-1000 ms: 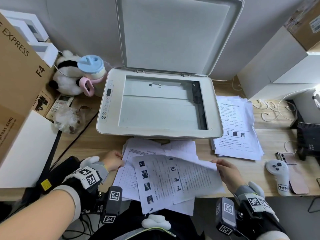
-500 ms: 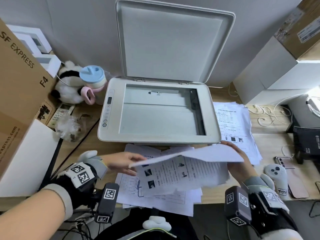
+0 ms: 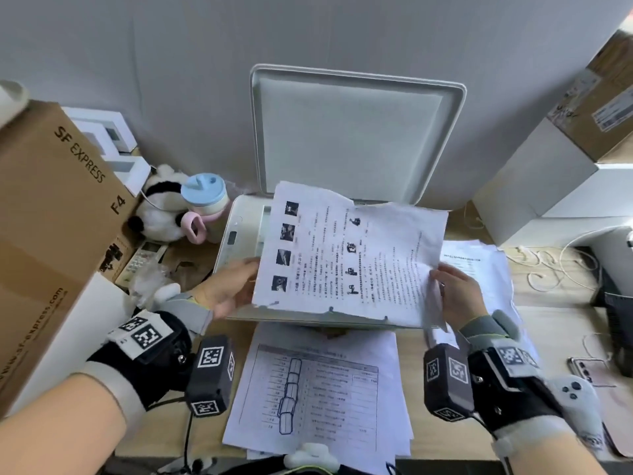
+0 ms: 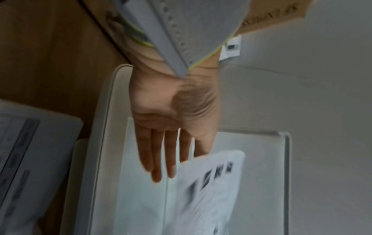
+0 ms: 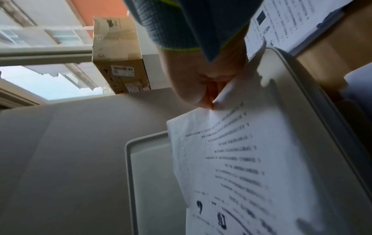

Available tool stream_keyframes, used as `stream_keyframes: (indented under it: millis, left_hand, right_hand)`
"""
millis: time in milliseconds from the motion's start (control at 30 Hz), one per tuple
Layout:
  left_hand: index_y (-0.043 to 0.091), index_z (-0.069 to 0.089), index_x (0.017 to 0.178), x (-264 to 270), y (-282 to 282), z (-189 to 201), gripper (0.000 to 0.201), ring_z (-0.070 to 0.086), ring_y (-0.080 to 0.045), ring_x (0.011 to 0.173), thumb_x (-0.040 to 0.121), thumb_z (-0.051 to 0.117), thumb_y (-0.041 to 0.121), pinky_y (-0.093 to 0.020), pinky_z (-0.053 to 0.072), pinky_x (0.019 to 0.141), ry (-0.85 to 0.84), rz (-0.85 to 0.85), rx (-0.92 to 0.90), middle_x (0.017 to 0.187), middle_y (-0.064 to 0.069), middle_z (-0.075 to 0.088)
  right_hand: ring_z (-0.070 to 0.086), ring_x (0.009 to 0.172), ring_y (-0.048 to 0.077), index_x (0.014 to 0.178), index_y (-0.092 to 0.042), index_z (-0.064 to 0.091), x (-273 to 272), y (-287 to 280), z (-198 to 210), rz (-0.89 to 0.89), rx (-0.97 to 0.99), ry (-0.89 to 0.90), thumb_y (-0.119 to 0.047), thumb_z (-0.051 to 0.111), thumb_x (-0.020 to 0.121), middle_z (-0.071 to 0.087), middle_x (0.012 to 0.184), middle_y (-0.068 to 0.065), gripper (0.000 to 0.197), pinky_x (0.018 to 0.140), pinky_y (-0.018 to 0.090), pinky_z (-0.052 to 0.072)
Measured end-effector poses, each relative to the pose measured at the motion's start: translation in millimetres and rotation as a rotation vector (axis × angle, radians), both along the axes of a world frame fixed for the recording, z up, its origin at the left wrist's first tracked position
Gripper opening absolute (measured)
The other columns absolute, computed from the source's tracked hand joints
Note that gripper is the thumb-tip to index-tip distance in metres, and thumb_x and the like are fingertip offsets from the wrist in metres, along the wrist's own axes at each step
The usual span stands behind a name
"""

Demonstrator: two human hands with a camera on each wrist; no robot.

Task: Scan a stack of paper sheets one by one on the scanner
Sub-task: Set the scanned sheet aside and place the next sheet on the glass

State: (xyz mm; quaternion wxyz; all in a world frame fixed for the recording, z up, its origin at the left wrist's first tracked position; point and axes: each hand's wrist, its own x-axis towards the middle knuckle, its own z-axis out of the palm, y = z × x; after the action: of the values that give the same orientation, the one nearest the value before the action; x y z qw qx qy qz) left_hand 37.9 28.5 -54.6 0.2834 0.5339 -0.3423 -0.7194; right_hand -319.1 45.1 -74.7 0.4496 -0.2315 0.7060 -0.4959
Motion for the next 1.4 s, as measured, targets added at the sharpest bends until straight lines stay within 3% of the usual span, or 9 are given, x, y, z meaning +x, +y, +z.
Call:
stream_keyframes:
  millis: [67, 233, 400, 500, 633, 733, 1100, 1300, 1400]
  left_hand:
    - [0.016, 0.068, 0.109, -3, -9, 0, 0.04, 0.072, -0.021, 0.079, 0.093, 0.049, 0.048, -0.031, 0.059, 0.066, -0.083, 0.121, 0.013, 0.099, -0.009, 0.074]
    - [0.01, 0.067, 0.095, -8, -29, -4, 0.053, 0.072, -0.021, 0.06, 0.094, 0.039, 0.055, -0.024, 0.056, 0.052, -0.24, 0.202, -0.004, 0.084, -0.011, 0.074]
    - [-0.003, 0.066, 0.093, -6, -48, -16, 0.027, 0.059, -0.007, 0.036, 0.092, 0.059, 0.023, -0.014, 0.041, 0.036, -0.498, 0.199, -0.075, 0.065, -0.011, 0.068]
    - [0.002, 0.062, 0.072, 0, -50, -21, 0.019, 0.048, -0.012, 0.034, 0.084, 0.065, 0.016, -0.014, 0.029, 0.039, -0.707, 0.029, -0.095, 0.062, -0.013, 0.055]
    - [0.006, 0.055, 0.046, 4, -50, -22, 0.033, 0.034, -0.007, 0.028, 0.077, 0.067, 0.01, -0.017, 0.026, 0.041, -0.826, -0.114, -0.095, 0.033, 0.001, 0.043]
    - [0.007, 0.052, 0.052, 5, -52, -19, 0.029, 0.031, -0.012, 0.038, 0.076, 0.068, 0.011, -0.02, 0.024, 0.045, -0.876, -0.155, -0.073, 0.039, 0.0, 0.038]
    - [0.009, 0.055, 0.06, 5, -58, -14, 0.02, 0.041, -0.015, 0.047, 0.071, 0.072, 0.01, -0.017, 0.031, 0.047, -0.935, -0.233, -0.056, 0.054, -0.004, 0.051]
    - [0.015, 0.05, 0.07, 3, -85, 8, 0.023, 0.044, -0.016, 0.058, 0.078, 0.071, 0.012, -0.02, 0.036, 0.051, -0.863, -0.035, -0.229, 0.065, 0.001, 0.049]
    - [0.015, 0.051, 0.09, 3, -112, 28, 0.019, 0.048, -0.019, 0.067, 0.08, 0.067, 0.016, -0.026, 0.042, 0.061, -0.805, 0.099, -0.324, 0.074, 0.0, 0.051]
  right_hand:
    - [0.055, 0.089, 0.024, 0.112, -0.006, 0.063, 4, -10, -2, 0.001, 0.031, 0.058, 0.001, 0.055, 0.087, 0.062, 0.097, 0.009, 0.027, 0.063, 0.021, 0.044]
    - [0.055, 0.074, 0.024, 0.097, -0.004, 0.067, 6, -32, -12, 0.065, 0.089, 0.144, 0.008, 0.05, 0.084, 0.063, 0.077, 0.006, 0.025, 0.063, 0.028, 0.049]
    - [0.065, 0.089, 0.033, 0.099, -0.005, 0.072, 1, -53, -16, 0.196, 0.157, 0.295, 0.0, 0.058, 0.082, 0.07, 0.088, 0.01, 0.023, 0.088, 0.047, 0.054]
    - [0.065, 0.088, 0.031, 0.085, -0.015, 0.071, -3, -61, -16, 0.238, 0.181, 0.454, -0.011, 0.065, 0.08, 0.07, 0.085, 0.008, 0.01, 0.084, 0.042, 0.055]
    - [0.059, 0.081, 0.022, 0.076, -0.021, 0.064, 3, -68, -9, 0.287, 0.208, 0.573, -0.024, 0.068, 0.08, 0.063, 0.074, -0.004, 0.007, 0.065, 0.026, 0.042]
    - [0.057, 0.072, 0.019, 0.065, -0.023, 0.061, 8, -70, -8, 0.276, 0.232, 0.595, -0.031, 0.071, 0.077, 0.061, 0.068, -0.008, 0.018, 0.061, 0.025, 0.041]
    - [0.049, 0.06, 0.012, 0.068, -0.019, 0.055, 16, -71, -7, 0.298, 0.346, 0.743, -0.032, 0.065, 0.074, 0.057, 0.066, -0.005, 0.018, 0.051, 0.022, 0.032]
    - [0.046, 0.056, 0.015, 0.063, -0.018, 0.05, 16, -73, -3, 0.349, 0.368, 0.771, -0.036, 0.066, 0.075, 0.053, 0.061, -0.002, 0.028, 0.048, 0.023, 0.03]
    - [0.044, 0.055, 0.015, 0.063, -0.017, 0.047, 15, -74, -4, 0.344, 0.348, 0.77, -0.04, 0.064, 0.081, 0.05, 0.06, -0.001, 0.034, 0.049, 0.024, 0.029]
